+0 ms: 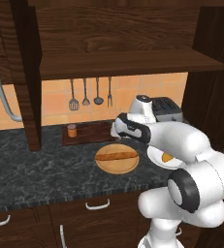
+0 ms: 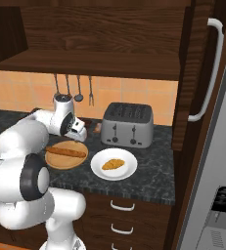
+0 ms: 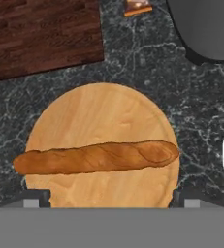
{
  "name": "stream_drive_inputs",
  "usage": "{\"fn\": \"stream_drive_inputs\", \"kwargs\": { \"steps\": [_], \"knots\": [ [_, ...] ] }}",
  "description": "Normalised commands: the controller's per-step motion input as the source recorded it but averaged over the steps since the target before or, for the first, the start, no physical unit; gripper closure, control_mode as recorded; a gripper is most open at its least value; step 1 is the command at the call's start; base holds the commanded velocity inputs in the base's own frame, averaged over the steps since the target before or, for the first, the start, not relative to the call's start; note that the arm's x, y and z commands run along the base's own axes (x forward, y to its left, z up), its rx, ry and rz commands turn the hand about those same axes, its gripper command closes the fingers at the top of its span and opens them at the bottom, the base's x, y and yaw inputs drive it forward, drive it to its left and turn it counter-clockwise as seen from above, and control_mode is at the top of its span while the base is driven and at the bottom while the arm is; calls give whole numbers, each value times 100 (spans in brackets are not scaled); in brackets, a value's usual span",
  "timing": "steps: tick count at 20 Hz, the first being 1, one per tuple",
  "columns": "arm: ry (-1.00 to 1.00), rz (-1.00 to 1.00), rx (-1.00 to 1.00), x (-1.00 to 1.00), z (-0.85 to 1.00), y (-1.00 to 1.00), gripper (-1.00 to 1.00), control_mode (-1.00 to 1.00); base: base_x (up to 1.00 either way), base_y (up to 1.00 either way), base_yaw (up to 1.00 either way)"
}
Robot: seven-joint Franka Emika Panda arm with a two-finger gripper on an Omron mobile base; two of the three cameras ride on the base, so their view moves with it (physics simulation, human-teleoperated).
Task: From the different types of pastries on the counter, select a croissant and place it on the cutting board. Then retrieve a jar of jam from the cabinet and place it alongside the croissant on the cutting board.
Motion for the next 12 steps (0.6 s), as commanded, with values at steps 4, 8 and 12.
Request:
{"fn": "stream_drive_inputs", "kwargs": {
  "steps": [4,8,12],
  "knots": [
    [-1,-4,1,-44,0,-45,-100,-100,0,0,0],
    [2,-4,0,0,44,-100,-100,-100,0,0,0],
    [8,-4,1,-15,41,-99,-100,-100,0,0,0]
  ]
}}
